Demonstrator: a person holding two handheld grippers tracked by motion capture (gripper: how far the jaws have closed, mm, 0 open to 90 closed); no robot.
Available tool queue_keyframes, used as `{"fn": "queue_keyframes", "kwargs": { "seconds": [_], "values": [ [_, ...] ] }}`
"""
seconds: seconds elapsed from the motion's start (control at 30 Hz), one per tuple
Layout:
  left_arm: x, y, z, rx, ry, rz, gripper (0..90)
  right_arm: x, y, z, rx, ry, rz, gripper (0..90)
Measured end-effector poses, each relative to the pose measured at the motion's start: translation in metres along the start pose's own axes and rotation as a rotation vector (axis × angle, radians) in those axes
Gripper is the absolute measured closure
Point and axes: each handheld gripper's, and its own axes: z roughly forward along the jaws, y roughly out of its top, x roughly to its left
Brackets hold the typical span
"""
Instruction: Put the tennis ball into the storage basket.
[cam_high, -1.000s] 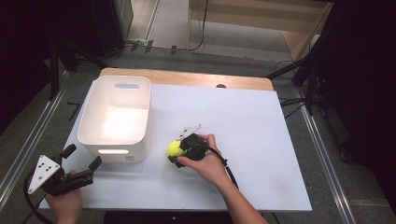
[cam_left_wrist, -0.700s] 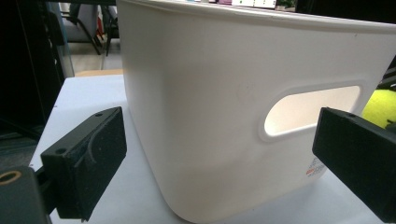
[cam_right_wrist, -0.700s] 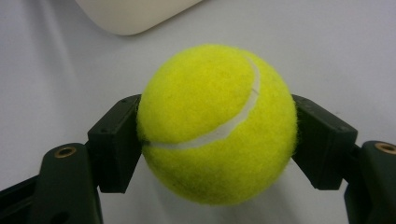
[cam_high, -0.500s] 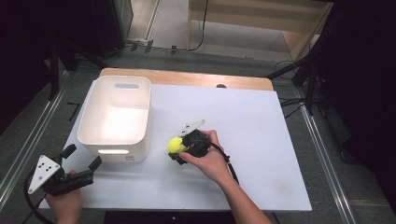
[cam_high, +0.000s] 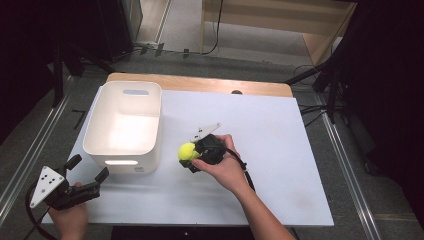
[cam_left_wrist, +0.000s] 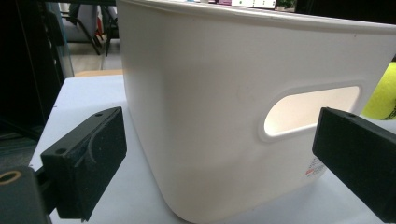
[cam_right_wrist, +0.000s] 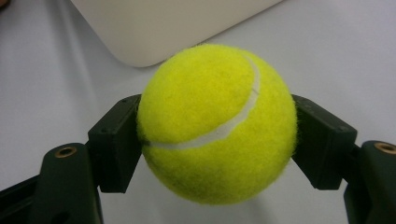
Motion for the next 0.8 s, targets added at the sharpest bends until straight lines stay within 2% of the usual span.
{"fn": "queue_keyframes", "kwargs": {
  "seconds": [0.8],
  "values": [
    [0.0,0.0,0.0,-0.003,-0.002,-0.001,2.8,-0.001,0.021,-0.016,-0.035,0.035,-0.023,24.0]
  ]
}}
